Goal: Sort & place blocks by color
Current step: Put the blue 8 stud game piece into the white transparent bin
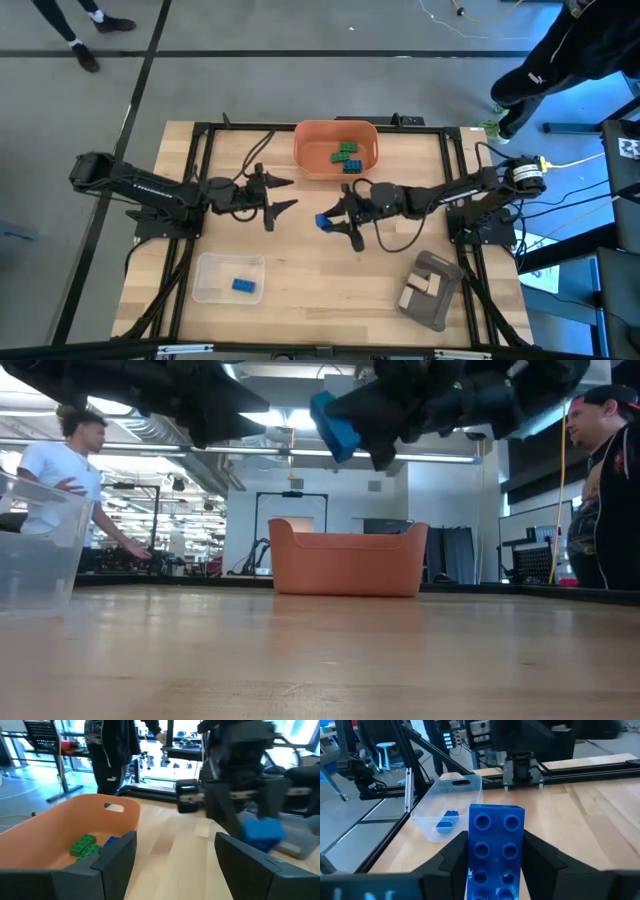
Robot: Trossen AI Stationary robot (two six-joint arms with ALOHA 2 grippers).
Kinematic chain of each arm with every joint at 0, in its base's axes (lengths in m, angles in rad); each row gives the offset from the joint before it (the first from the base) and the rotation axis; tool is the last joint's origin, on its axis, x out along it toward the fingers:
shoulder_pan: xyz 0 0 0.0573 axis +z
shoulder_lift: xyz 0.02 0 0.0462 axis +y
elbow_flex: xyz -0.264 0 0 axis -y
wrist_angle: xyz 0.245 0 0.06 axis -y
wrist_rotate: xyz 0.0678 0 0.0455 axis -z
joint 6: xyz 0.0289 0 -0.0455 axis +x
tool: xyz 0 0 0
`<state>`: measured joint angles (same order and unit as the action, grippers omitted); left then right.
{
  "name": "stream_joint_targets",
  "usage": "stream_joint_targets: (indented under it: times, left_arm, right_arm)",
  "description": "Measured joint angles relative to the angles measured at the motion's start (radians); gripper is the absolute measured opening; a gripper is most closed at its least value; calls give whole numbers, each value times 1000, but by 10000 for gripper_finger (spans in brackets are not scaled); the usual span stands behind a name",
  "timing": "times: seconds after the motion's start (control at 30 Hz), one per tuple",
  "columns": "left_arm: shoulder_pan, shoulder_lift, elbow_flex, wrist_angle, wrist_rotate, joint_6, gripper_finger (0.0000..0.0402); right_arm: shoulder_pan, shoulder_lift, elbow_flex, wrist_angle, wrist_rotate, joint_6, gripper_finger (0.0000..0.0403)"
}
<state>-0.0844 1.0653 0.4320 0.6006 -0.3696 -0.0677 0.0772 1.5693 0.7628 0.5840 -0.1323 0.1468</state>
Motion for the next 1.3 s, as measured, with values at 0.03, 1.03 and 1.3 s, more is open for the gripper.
stream_joint_targets:
  times: [0.03, 1.03, 1.3]
  left_arm:
    - [12, 0, 0, 0, 15, 0, 261]
    - [134, -166, 45, -159, 294, -137, 261]
    - [127, -166, 45, -164, 278, -136, 261]
  right_arm:
    - [9, 14, 19, -17, 0, -5, 144]
    - [158, 749, 747, 171, 14, -129, 144]
    - [160, 853, 878, 169, 7, -124, 146]
